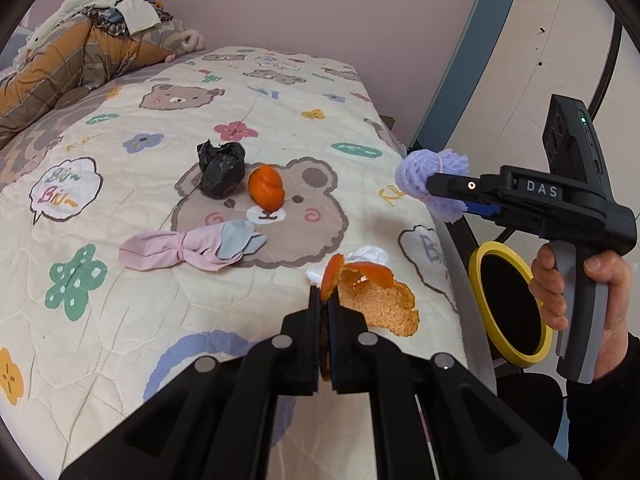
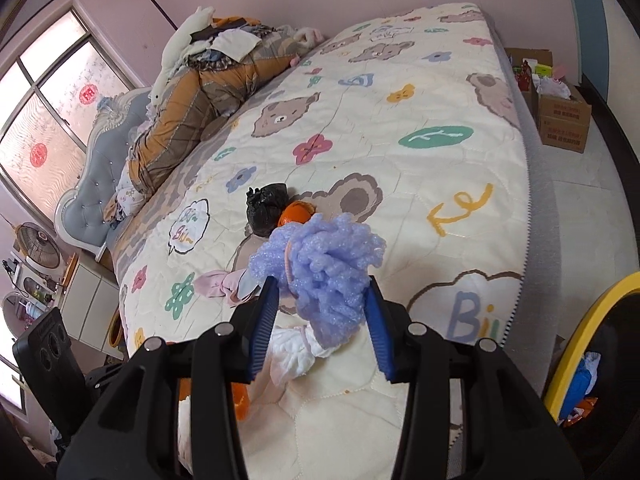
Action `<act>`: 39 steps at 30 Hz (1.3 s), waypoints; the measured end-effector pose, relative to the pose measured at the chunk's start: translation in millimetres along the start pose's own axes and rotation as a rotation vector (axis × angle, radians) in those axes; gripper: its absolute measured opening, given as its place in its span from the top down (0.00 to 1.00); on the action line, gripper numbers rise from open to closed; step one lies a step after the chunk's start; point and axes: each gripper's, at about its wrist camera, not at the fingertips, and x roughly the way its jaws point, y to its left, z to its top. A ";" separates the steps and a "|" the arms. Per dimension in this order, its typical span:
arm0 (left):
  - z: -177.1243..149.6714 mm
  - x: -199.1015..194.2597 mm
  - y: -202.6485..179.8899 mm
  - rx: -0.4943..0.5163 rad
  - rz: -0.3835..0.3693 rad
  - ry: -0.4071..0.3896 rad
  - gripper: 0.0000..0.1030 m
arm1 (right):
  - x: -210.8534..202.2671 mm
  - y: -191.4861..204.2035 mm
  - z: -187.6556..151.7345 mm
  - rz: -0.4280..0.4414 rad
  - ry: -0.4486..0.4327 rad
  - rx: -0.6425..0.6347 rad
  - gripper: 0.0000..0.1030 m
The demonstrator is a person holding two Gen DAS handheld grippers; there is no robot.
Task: Collect trash
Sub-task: 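Lift and carry the orange peel and lavender mesh over the bin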
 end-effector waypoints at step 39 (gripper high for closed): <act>27.2 74.0 -198.2 0.244 -0.213 0.095 0.97 | -166.9 -181.5 -36.0 -0.230 -0.162 0.237 0.60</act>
